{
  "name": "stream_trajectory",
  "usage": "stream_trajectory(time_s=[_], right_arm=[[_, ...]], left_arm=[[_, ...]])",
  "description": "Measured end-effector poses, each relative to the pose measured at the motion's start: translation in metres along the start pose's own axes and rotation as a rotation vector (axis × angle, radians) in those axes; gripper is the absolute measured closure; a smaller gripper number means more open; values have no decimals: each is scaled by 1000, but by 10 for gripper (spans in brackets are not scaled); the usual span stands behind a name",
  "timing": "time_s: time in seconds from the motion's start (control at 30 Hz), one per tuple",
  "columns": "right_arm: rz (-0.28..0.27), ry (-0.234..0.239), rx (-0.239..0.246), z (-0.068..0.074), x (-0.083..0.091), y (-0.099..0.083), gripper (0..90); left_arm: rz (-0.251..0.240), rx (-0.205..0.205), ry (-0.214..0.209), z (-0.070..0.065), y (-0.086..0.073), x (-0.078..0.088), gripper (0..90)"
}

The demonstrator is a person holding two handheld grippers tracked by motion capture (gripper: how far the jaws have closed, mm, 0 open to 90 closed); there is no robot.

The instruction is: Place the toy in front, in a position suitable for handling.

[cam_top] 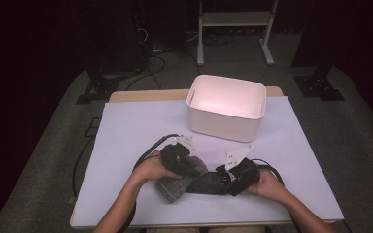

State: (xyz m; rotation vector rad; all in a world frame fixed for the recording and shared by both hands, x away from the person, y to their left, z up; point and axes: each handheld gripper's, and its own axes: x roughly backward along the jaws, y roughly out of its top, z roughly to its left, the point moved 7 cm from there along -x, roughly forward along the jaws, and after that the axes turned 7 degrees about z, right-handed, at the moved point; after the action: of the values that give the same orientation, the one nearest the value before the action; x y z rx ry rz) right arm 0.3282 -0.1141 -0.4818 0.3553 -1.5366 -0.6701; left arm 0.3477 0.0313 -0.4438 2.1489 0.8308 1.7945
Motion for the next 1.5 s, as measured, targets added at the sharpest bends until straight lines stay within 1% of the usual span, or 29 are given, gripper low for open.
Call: stream_trajectory(time_s=[0.13,0.23,0.3,0.33,0.37,0.47,0.53,0.6,0.7,0.77,0.9,0.93,1.0,1.03,1.1,1.13,1.2,1.23,1.33,1.43,1.47,1.5], right_arm=[[-6,-29,22,3,1,0,285],[-6,-40,31,5,1,0,286],[-7,-54,43,6,2,0,287],[-6,-64,52,7,2,1,288],[-5,-74,64,8,2,1,289],[0,-97,85,11,3,1,292],[-3,-109,93,13,4,1,294],[-6,-114,101,15,4,1,296],[-10,-116,102,16,4,1,297],[-10,-119,108,16,5,0,298],[-15,-123,117,18,6,1,303],[-17,-121,118,18,6,1,319],[-41,-112,113,17,10,1,371],[-48,-102,105,17,11,2,377],[-40,-89,88,16,10,1,337],[-24,-82,79,15,8,0,309],[-13,-73,61,13,7,-1,273],[-11,-62,40,12,7,-1,267],[-20,-15,-1,9,7,-3,266],[-16,37,-35,8,5,-6,271],[-10,54,-51,10,4,-7,286],[-8,72,-52,11,3,-8,314]], left_arm=[[21,-19,-20,-6,-3,-4,744],[22,-25,-31,-11,-5,-6,746],[19,-30,-24,-12,-5,-3,747],[10,-36,-13,-11,-4,0,747],[3,-34,-1,-10,-3,3,747],[3,-31,34,-5,0,13,745],[2,-28,39,-4,2,17,740],[8,-25,35,-2,4,16,736],[29,-15,16,-1,3,9,728],[23,-10,2,-2,3,7,723],[6,-3,-14,-3,1,8,725],[6,-6,-20,-4,1,8,732],[9,-8,-25,-6,1,10,744],[11,-13,-17,-6,1,10,744],[8,-12,-4,-7,1,9,743],[8,-16,-4,-7,0,9,744],[2,-20,-8,-9,-1,10,746],[-2,-20,-10,-10,-1,10,746],[0,-41,-14,-14,-2,12,749],[1,-48,-34,-20,-4,13,749],[1,-51,-40,-22,-5,14,750],[1,-56,-46,-24,-6,14,750]])
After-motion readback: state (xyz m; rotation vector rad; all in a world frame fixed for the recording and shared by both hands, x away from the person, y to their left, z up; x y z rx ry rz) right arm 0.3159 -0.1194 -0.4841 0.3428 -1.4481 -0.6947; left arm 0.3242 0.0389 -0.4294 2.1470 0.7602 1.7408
